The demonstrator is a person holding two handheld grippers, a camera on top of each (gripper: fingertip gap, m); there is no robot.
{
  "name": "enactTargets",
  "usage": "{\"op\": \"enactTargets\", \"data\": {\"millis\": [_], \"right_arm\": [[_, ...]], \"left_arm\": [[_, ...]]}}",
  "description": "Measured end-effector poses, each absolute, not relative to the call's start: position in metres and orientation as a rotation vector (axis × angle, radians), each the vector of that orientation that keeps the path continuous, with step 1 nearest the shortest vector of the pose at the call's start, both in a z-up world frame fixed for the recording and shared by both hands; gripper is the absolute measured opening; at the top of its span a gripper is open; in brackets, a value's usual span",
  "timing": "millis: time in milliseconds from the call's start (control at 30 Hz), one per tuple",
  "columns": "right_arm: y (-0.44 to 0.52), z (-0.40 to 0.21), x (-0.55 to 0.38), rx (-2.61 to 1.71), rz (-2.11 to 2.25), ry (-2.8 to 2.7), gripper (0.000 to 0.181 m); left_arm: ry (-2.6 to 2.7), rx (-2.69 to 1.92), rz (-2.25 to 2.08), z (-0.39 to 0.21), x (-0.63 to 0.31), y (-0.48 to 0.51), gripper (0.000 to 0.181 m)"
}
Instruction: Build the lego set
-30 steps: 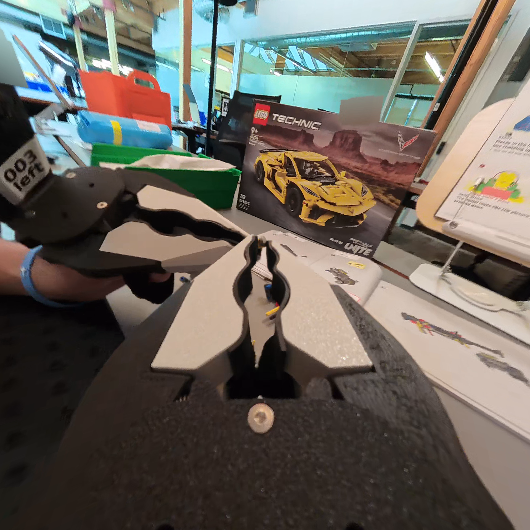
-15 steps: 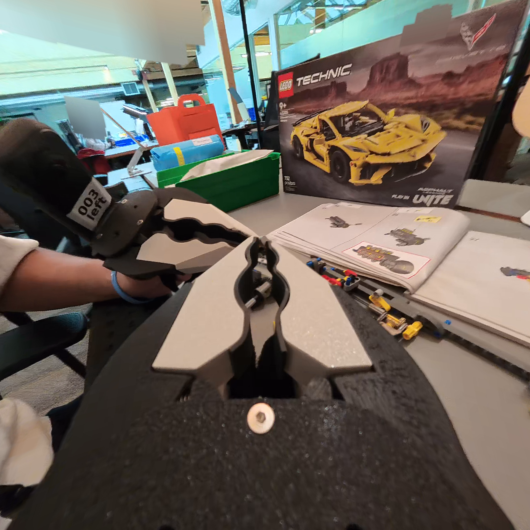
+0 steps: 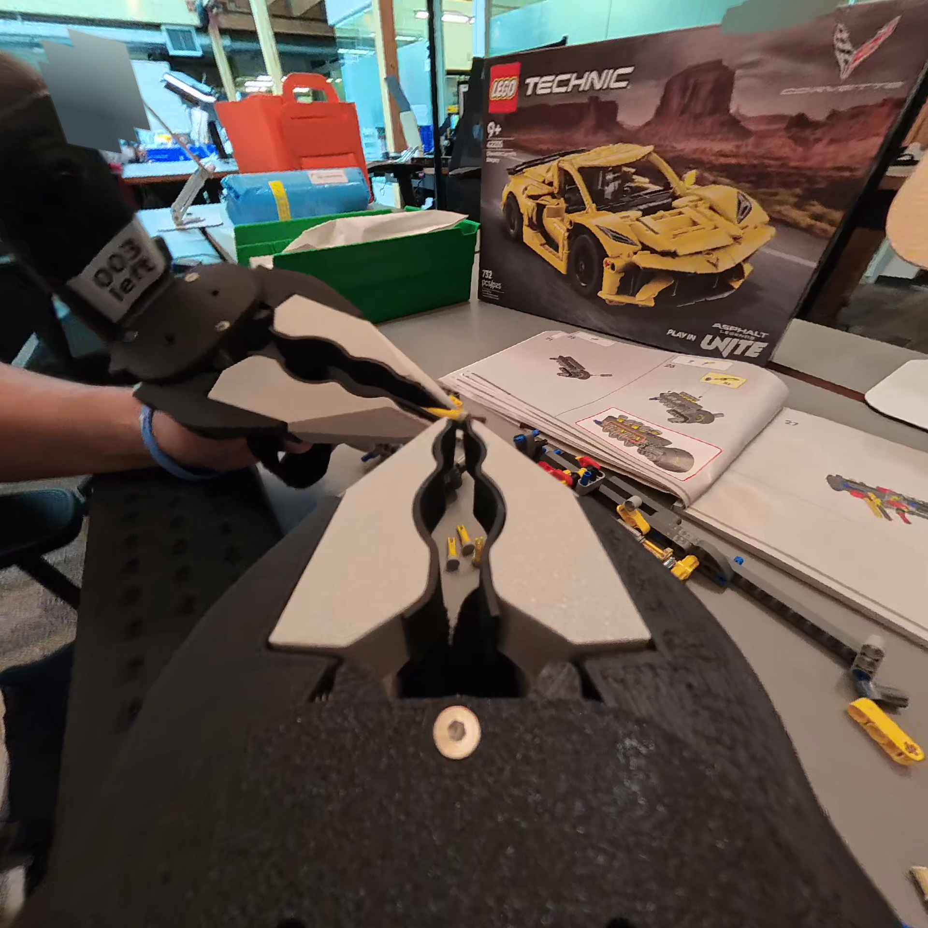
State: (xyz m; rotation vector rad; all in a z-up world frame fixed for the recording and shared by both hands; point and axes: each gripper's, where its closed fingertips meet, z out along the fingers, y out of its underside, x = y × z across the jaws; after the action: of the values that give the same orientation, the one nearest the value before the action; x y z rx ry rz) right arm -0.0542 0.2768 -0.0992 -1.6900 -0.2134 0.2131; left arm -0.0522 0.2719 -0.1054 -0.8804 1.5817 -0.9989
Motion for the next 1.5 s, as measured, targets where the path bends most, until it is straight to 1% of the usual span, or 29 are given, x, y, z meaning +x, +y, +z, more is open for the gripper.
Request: {"op": "enactTargets", "data": {"millis": [233,300,400,567,633,767,933,967,1033,1067,1200,1300,1500], "right_arm": [[0.266,-0.109,-0.059,-1.726,0.279,-0.338,0.002],[0.264,-0.111,-0.061,-1.729,0.311,-0.354,0.000],[0.268,-0.119,-0.059,-1.765,0.222,-0.383,0.000],[0.269,-0.122,-0.058,-1.786,0.256,-0.355,0.000],[0.273,-0.129,-0.049,-1.829,0.212,-0.321,0.000],[0.270,-0.119,-0.008,-1.830,0.141,-0.149,0.000],[0.227,-0.109,0.063,-1.962,-0.007,-0.039,0.001],[0.216,-0.114,0.070,-2.024,0.018,-0.039,0.002],[0.195,-0.131,0.076,-2.158,0.071,-0.039,0.013],[0.189,-0.139,0.079,-2.199,0.066,-0.029,0.014],[0.195,-0.164,0.070,-2.270,0.093,-0.041,0.018],[0.211,-0.176,0.083,-2.312,-0.009,-0.065,0.018],[0.245,-0.184,0.104,-2.312,-0.003,-0.038,0.019]], "left_arm": [[1.665,-0.873,-1.106,-0.114,-0.056,0.261,0.003],[1.673,-0.819,-1.134,-0.111,-0.059,0.253,0.004],[1.698,-0.713,-1.053,-0.113,-0.059,0.241,0.004],[1.699,-0.783,-1.069,-0.115,-0.058,0.249,0.004],[1.717,-0.801,-1.045,-0.120,-0.055,0.251,0.004],[1.700,-0.904,-0.941,-0.130,-0.050,0.271,0.003],[1.774,-0.966,-0.964,-0.146,-0.050,0.266,0.003],[1.795,-0.974,-0.960,-0.150,-0.050,0.264,0.003],[1.821,-0.977,-0.960,-0.153,-0.049,0.260,0.003],[1.827,-0.977,-0.966,-0.154,-0.049,0.258,0.003],[1.877,-0.998,-0.976,-0.163,-0.048,0.252,0.003],[1.887,-0.989,-0.968,-0.164,-0.049,0.250,0.003],[1.845,-0.979,-0.977,-0.157,-0.050,0.253,0.003]]}}
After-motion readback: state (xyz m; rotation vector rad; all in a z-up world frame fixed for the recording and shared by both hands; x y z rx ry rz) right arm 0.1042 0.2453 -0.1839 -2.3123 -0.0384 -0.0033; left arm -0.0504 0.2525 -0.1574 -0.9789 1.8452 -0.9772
